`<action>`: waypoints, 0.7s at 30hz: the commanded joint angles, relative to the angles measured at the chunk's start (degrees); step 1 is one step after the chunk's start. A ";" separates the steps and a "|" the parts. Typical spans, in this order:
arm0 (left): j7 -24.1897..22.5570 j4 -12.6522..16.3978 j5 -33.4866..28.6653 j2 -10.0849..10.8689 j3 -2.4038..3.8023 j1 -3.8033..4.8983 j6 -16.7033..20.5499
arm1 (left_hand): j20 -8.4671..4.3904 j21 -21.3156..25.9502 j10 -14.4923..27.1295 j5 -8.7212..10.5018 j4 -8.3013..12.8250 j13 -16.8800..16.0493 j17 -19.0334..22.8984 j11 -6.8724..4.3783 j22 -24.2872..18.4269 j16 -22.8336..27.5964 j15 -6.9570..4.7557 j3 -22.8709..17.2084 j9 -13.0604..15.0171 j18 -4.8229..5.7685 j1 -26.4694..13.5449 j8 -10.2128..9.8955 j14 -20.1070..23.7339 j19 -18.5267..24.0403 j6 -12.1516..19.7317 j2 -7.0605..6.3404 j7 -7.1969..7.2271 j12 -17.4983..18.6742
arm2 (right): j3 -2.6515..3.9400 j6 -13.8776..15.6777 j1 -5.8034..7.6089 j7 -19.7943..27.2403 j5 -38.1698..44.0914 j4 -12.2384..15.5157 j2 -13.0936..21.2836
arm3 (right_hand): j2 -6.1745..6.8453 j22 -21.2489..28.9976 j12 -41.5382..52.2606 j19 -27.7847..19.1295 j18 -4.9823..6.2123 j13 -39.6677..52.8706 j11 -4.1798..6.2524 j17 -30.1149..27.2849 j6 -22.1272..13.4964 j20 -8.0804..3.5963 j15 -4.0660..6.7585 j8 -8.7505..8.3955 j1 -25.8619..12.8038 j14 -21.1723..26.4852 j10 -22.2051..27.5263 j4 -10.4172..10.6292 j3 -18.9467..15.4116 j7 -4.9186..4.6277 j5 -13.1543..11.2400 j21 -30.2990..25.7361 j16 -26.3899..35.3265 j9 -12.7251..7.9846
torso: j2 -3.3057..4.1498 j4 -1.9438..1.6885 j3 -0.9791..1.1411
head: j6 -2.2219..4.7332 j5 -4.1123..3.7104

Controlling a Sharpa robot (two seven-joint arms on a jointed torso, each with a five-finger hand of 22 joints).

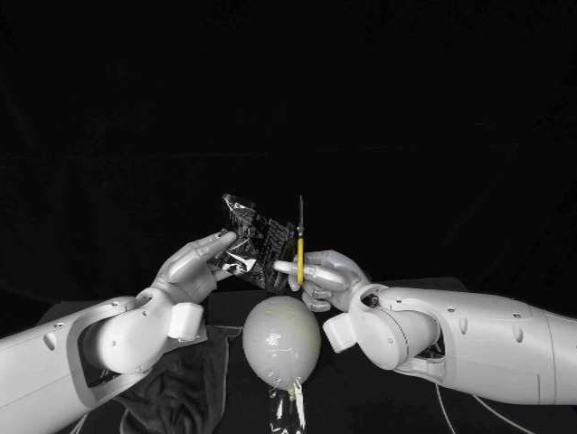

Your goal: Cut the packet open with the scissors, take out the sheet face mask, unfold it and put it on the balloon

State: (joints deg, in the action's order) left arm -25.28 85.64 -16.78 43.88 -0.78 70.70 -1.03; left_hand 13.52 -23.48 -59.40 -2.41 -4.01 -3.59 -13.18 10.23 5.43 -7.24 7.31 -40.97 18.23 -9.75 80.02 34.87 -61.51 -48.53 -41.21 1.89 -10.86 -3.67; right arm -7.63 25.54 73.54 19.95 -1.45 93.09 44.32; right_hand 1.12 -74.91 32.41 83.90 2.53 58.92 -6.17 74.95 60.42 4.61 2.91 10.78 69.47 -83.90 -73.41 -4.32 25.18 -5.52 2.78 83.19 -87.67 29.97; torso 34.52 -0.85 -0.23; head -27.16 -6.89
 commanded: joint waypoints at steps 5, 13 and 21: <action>-0.30 0.11 0.40 -0.25 0.00 -0.08 1.25 | 0.22 0.94 -0.03 -0.33 0.51 0.03 0.23 -0.14 -0.44 0.49 0.14 -1.02 20.26 -0.57 0.40 0.16 0.00 0.60 0.75 -0.09 -2.12 0.12 | 0.16 -0.19 0.21 1.19 1.30 0.38 0.00 | -4.18 -11.13 34.32 0.36 -0.44 7.20 6.54 11.51 1.71 -0.77 0.59 0.72 3.19 -5.31 -13.67 -0.06 0.67 1.24 0.01 -0.51 -0.34 0.66 | -0.03 -0.04 -0.01 | -0.25 -0.02; -0.61 0.12 0.48 0.29 -0.07 -0.17 2.95 | 0.61 1.66 0.73 -0.34 2.26 0.05 0.57 0.34 -0.81 1.22 0.49 -1.57 18.44 -0.30 0.80 -1.97 0.76 2.57 1.11 -1.38 -2.93 0.14 | 0.18 0.98 0.24 0.66 2.70 0.59 0.58 | -4.60 -11.09 32.15 0.28 -0.40 4.73 6.79 11.33 1.79 -0.99 0.85 1.23 3.29 -5.27 -13.47 -0.23 1.50 1.46 0.02 -0.64 -0.24 1.29 | 0.00 0.00 -0.02 | -0.41 0.05; -0.39 0.20 2.25 0.94 -0.14 -0.18 4.61 | 1.59 2.44 1.84 -0.36 4.07 0.06 1.08 1.23 -1.01 2.59 1.49 0.49 15.49 1.10 -0.28 -5.40 2.93 6.45 2.25 -4.71 -4.03 0.13 | 0.19 1.00 0.28 -0.36 4.65 1.23 1.15 | -5.29 -10.95 30.92 0.02 -0.30 3.13 6.93 11.46 1.39 -1.46 1.00 2.38 2.59 -5.30 -13.19 -0.27 2.81 1.56 -0.01 -1.01 -0.30 3.17 | 0.01 0.02 0.00 | -0.81 0.13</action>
State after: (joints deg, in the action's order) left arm -25.28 85.66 -16.17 44.85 -0.95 70.50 2.08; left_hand 15.12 -21.23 -57.81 -2.92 0.25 -3.59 -12.14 11.56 4.45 -4.78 8.73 -40.76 34.24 -9.67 79.85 29.74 -58.84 -42.35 -39.39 -2.24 -10.65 -3.67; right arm -7.54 26.83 73.72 19.65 0.79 94.05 45.43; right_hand 0.18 -74.94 33.00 83.79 2.50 62.16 -6.07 74.91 61.38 3.46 3.41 13.10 68.53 -83.92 -73.52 -4.64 27.87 -4.55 2.78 82.35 -87.70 33.11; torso 34.51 -0.86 -0.23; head -27.82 -6.79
